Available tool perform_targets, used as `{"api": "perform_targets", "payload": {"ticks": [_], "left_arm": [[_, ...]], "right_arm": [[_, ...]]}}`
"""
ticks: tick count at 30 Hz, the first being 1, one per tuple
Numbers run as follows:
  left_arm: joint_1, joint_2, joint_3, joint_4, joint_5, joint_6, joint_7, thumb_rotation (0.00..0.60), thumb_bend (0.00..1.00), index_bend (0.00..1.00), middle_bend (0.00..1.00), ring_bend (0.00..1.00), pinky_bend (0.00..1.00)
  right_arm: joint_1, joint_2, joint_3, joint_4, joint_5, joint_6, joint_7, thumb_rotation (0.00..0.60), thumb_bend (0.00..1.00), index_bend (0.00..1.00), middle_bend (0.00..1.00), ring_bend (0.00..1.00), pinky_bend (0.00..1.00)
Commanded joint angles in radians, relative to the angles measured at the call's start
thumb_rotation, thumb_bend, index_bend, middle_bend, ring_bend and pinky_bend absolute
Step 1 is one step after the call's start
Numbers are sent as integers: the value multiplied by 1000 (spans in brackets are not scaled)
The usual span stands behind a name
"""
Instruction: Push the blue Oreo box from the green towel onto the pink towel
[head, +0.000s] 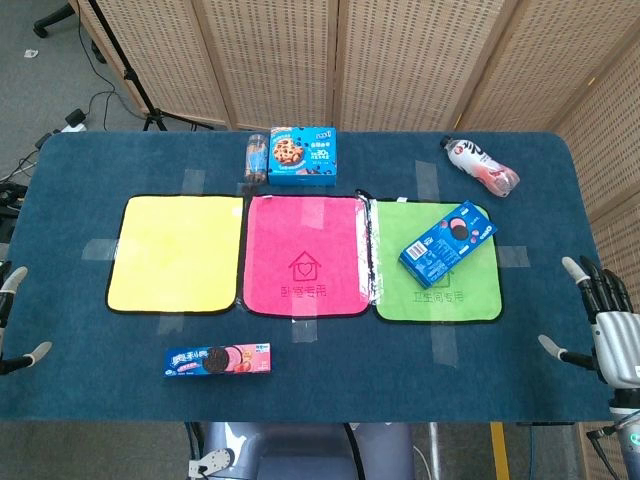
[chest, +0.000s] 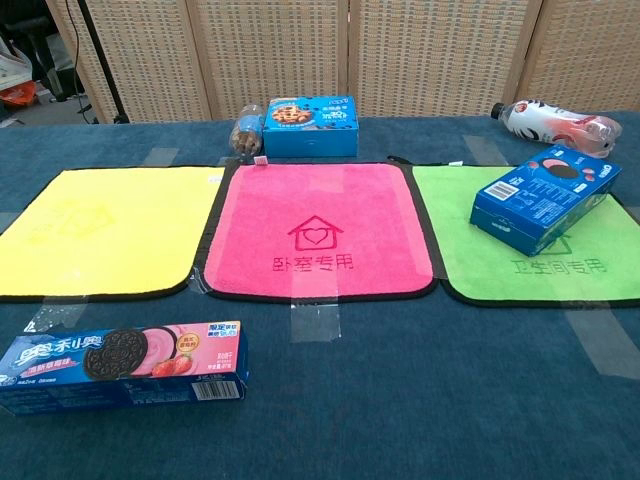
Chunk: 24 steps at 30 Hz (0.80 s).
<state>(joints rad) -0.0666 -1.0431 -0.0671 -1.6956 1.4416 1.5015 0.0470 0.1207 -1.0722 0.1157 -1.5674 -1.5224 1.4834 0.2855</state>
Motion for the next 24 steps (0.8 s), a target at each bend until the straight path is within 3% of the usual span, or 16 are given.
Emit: {"api": "perform_targets", "payload": {"ticks": [1, 2, 5, 11, 14, 24], "left_arm": [[-11, -18, -11, 12, -11, -5, 25, 600, 0, 0, 0, 0, 0], [-13, -20, -13, 12, -14, -8, 28, 600, 0, 0, 0, 0, 0], [-22, -23, -19, 10, -25, -21, 38, 600, 0, 0, 0, 0, 0], [-41, -27, -34, 5, -73, -59, 64, 600, 0, 0, 0, 0, 0], [-54, -25, -46, 6, -108, -87, 67, 600, 0, 0, 0, 0, 0], [-83, -27, -60, 13, -160, -140, 79, 600, 0, 0, 0, 0, 0]], "right_arm": [[67, 15, 16, 6, 28, -117, 106, 600, 232, 0, 0, 0, 0], [80, 20, 21, 5, 36, -141, 132, 600, 388, 0, 0, 0, 0], [140, 33, 52, 12, 84, -249, 239, 600, 715, 0, 0, 0, 0], [288, 32, 132, 92, 292, -551, 326, 600, 985, 0, 0, 0, 0], [390, 5, 173, 192, 439, -777, 366, 600, 1000, 0, 0, 0, 0], [519, -116, 200, 416, 623, -993, 329, 600, 1000, 0, 0, 0, 9]]}}
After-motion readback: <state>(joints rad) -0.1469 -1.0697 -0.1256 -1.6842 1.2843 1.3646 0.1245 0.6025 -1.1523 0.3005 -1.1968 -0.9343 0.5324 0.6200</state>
